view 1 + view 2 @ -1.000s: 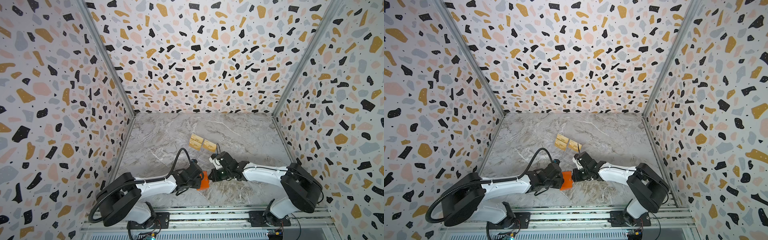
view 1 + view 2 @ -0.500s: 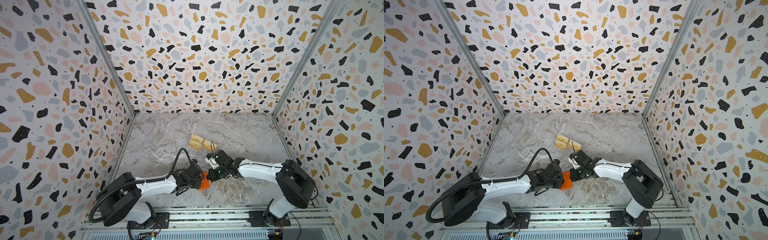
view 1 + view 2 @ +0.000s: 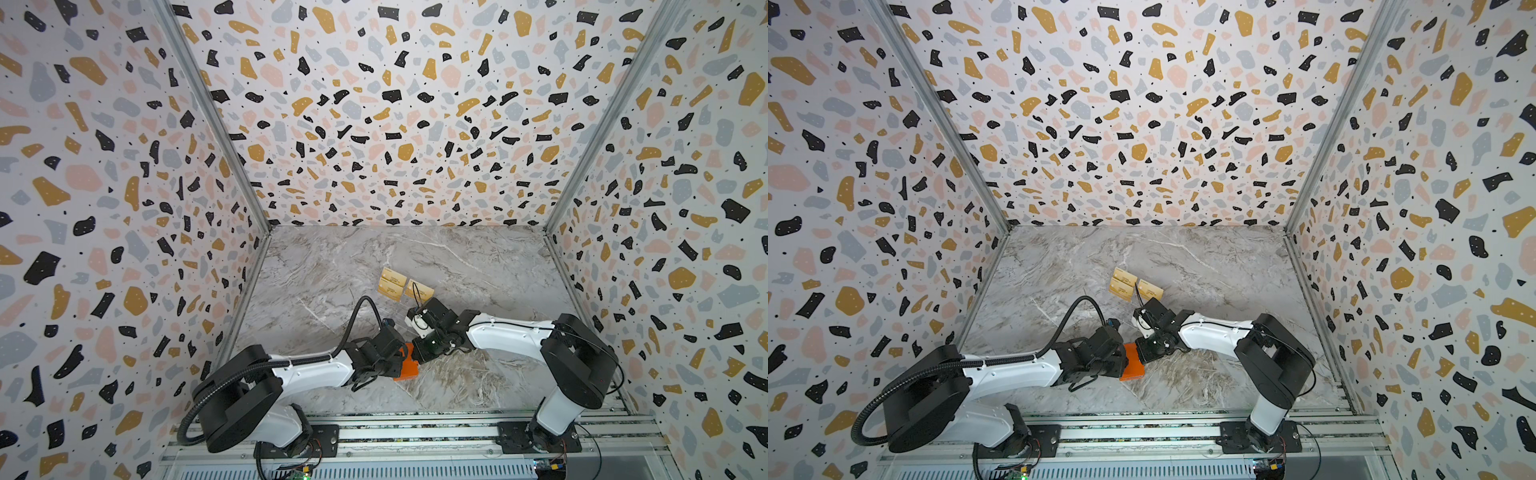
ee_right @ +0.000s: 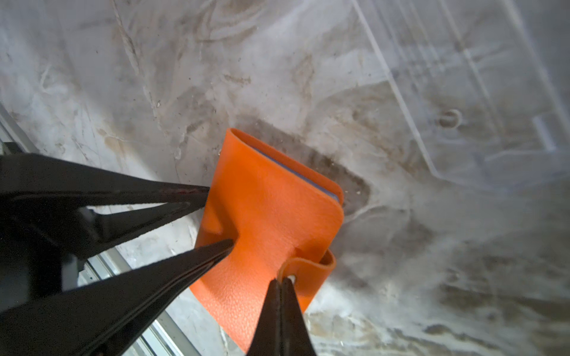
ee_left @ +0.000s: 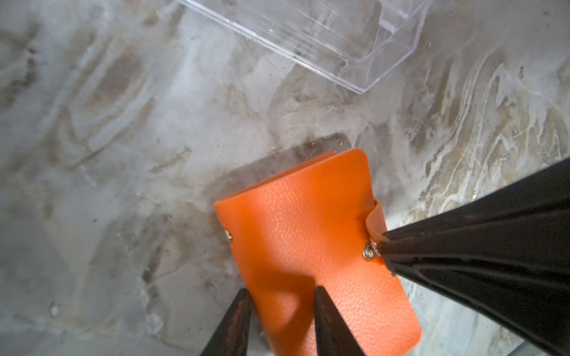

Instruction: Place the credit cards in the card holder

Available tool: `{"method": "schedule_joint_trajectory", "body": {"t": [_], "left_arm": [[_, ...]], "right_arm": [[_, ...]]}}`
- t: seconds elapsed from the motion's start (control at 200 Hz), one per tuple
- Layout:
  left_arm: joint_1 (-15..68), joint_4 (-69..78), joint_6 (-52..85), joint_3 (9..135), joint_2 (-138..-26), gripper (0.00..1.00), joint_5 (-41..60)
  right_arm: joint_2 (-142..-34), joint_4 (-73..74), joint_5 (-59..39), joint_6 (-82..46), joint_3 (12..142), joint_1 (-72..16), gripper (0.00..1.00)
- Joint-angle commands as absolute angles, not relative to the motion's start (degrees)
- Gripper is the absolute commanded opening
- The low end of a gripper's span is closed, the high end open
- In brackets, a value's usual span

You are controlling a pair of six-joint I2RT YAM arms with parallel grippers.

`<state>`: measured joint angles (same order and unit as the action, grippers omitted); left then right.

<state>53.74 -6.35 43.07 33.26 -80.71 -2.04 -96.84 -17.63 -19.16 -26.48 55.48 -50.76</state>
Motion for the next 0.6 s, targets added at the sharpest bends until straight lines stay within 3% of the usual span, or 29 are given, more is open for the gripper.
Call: {"method": "schedule_joint_trajectory", "body": {"t": [0.0,0.596], "left_arm": [[54.3,-9.1,42.5,33.5,-81.6,0.37,-1.2],[54.3,-9.1,42.5,33.7,-81.6,0.37,-1.1]], "right_arm": [[-97.7,-21.5,-15.7,-24.5,57.3,-51.1,0.00],[-101.4,-23.1,-14.7,-24.0,58.6,-51.9,0.00]]}}
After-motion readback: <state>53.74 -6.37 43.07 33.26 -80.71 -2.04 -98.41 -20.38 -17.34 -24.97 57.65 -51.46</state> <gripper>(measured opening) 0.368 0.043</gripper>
